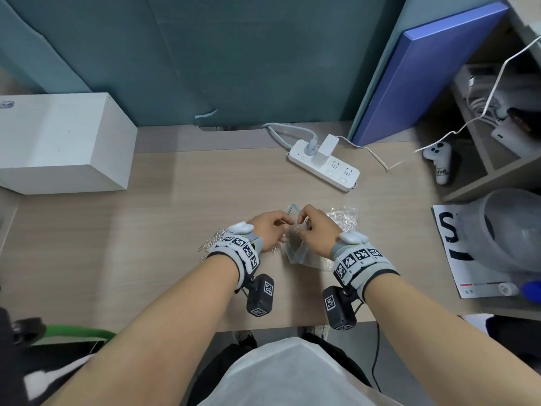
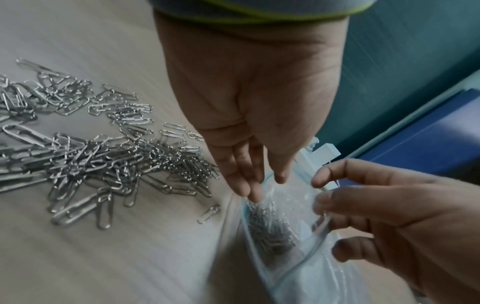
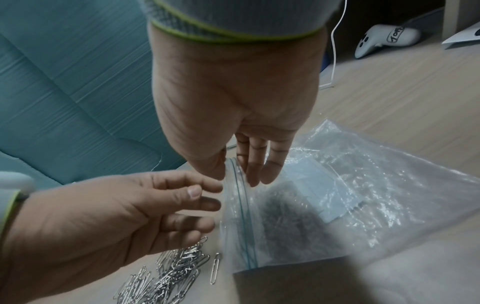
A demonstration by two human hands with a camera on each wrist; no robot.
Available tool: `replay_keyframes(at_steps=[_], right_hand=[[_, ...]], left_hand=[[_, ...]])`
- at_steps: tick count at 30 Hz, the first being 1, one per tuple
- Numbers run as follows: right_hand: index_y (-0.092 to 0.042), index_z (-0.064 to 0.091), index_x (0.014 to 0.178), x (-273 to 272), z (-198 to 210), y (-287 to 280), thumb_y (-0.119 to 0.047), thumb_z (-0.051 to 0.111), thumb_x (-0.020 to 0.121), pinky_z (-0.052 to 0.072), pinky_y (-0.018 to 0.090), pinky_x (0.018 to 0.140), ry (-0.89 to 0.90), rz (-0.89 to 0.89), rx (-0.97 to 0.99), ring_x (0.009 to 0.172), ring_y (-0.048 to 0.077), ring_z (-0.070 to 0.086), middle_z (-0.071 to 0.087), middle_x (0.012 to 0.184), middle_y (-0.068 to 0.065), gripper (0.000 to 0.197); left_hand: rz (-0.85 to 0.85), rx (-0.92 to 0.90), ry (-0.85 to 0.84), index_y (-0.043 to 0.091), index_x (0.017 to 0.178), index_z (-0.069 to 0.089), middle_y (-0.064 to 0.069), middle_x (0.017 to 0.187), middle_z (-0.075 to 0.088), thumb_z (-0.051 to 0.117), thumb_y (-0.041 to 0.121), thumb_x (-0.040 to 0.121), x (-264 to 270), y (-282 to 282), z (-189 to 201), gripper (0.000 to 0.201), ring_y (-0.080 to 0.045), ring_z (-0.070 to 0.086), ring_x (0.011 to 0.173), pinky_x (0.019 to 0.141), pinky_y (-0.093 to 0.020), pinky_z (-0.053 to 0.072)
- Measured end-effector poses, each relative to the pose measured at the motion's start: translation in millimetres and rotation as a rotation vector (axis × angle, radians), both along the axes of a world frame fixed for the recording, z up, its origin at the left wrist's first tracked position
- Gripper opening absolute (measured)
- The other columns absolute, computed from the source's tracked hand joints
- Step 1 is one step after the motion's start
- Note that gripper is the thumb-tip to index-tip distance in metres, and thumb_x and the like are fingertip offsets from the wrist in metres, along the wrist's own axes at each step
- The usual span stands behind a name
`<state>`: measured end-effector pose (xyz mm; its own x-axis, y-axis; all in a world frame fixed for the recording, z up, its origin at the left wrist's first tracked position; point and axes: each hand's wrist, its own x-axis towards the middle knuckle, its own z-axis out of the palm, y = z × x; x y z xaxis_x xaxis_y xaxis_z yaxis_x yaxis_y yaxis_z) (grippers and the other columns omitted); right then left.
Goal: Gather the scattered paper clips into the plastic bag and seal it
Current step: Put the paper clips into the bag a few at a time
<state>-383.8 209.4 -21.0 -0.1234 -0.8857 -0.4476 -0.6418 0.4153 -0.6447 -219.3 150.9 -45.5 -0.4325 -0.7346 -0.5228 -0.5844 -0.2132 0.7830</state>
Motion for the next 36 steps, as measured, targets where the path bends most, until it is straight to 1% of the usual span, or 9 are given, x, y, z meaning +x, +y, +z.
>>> replay_keyframes(at_steps=[4, 7, 14, 16, 19, 25, 31, 33, 36], right_hand=[[-0.027, 0.053, 0.099, -8, 3, 2, -0.011, 0.058, 0.087, 0.040, 0.034, 0.063, 0.028, -0.013, 0.005, 0.072, 0.022, 0.053, 0.053, 0.092, 0.001, 0.021], [-0.027, 0.053, 0.099, -11, 6, 2, -0.011, 0.057, 0.085, 0.043, 0.036, 0.066, 0.013, -0.020, 0.006, 0.073, 0.023, 0.054, 0.053, 0.093, 0.002, 0.021], [-0.025, 0.054, 0.098, -18, 16, 1, -0.006, 0.054, 0.085, 0.038, 0.032, 0.063, -0.005, -0.045, -0.015, 0.074, 0.021, 0.052, 0.051, 0.092, -0.001, 0.024], [-0.025, 0.054, 0.098, -22, 22, -2, -0.006, 0.055, 0.085, 0.037, 0.032, 0.063, 0.001, -0.057, -0.026, 0.074, 0.021, 0.051, 0.051, 0.091, -0.001, 0.023], [-0.026, 0.053, 0.097, -30, 33, -5, -0.010, 0.057, 0.084, 0.035, 0.032, 0.061, 0.049, -0.050, -0.025, 0.074, 0.023, 0.052, 0.053, 0.090, 0.001, 0.021], [-0.025, 0.053, 0.100, -41, 46, -14, -0.010, 0.055, 0.083, 0.042, 0.035, 0.069, 0.136, -0.031, -0.040, 0.081, 0.025, 0.056, 0.055, 0.090, 0.002, 0.023], [-0.026, 0.056, 0.101, -44, 41, -5, -0.013, 0.054, 0.086, 0.046, 0.036, 0.079, 0.208, 0.002, 0.024, 0.093, 0.027, 0.058, 0.052, 0.107, 0.001, 0.020], [-0.024, 0.058, 0.103, -41, 33, -2, -0.013, 0.055, 0.087, 0.044, 0.035, 0.080, 0.232, 0.029, 0.046, 0.095, 0.027, 0.058, 0.050, 0.109, 0.000, 0.019], [-0.024, 0.058, 0.105, -38, 23, 4, -0.013, 0.054, 0.088, 0.043, 0.035, 0.080, 0.232, 0.049, 0.052, 0.095, 0.026, 0.057, 0.049, 0.108, -0.001, 0.020]], left_hand=[[-0.085, -0.145, -0.238, 0.036, 0.083, 0.069, 0.007, 0.065, 0.067, 0.058, 0.014, 0.093, 8, -2, -15, 0.027, -0.015, 0.064, 0.062, 0.061, -0.024, 0.047], [-0.143, -0.051, -0.192, 0.031, 0.088, 0.072, 0.000, 0.063, 0.067, 0.057, 0.012, 0.095, 8, 5, -20, 0.025, -0.017, 0.061, 0.057, 0.064, -0.031, 0.053], [-0.106, 0.015, -0.147, 0.022, 0.095, 0.077, 0.004, 0.063, 0.070, 0.056, 0.011, 0.095, -3, 8, -3, 0.024, -0.006, 0.064, 0.054, 0.056, -0.018, 0.051], [-0.063, -0.009, -0.103, 0.027, 0.087, 0.079, 0.006, 0.071, 0.075, 0.054, 0.012, 0.092, -9, 4, 7, 0.030, -0.006, 0.069, 0.062, 0.063, -0.021, 0.056], [-0.063, -0.009, -0.015, 0.028, 0.081, 0.080, 0.005, 0.080, 0.077, 0.053, 0.013, 0.090, -12, -2, 21, 0.031, -0.012, 0.074, 0.076, 0.086, -0.036, 0.060], [-0.063, -0.104, 0.012, 0.037, 0.085, 0.079, 0.011, 0.084, 0.077, 0.055, 0.016, 0.088, -8, -16, 39, 0.032, -0.004, 0.071, 0.074, 0.078, -0.026, 0.054], [-0.160, -0.331, -0.210, 0.040, 0.102, 0.070, 0.009, 0.098, 0.065, 0.059, 0.014, 0.084, 16, -5, 10, 0.034, -0.014, 0.064, 0.088, 0.081, -0.028, 0.052], [-0.253, -0.415, -0.350, 0.040, 0.098, 0.069, 0.009, 0.101, 0.058, 0.068, 0.027, 0.081, 26, 2, -8, 0.021, -0.015, 0.060, 0.093, 0.084, -0.029, 0.049], [-0.387, -0.532, -0.444, 0.038, 0.098, 0.069, 0.011, 0.109, 0.057, 0.075, 0.046, 0.072, 32, 14, -29, 0.028, -0.017, 0.053, 0.100, 0.089, -0.034, 0.046]])
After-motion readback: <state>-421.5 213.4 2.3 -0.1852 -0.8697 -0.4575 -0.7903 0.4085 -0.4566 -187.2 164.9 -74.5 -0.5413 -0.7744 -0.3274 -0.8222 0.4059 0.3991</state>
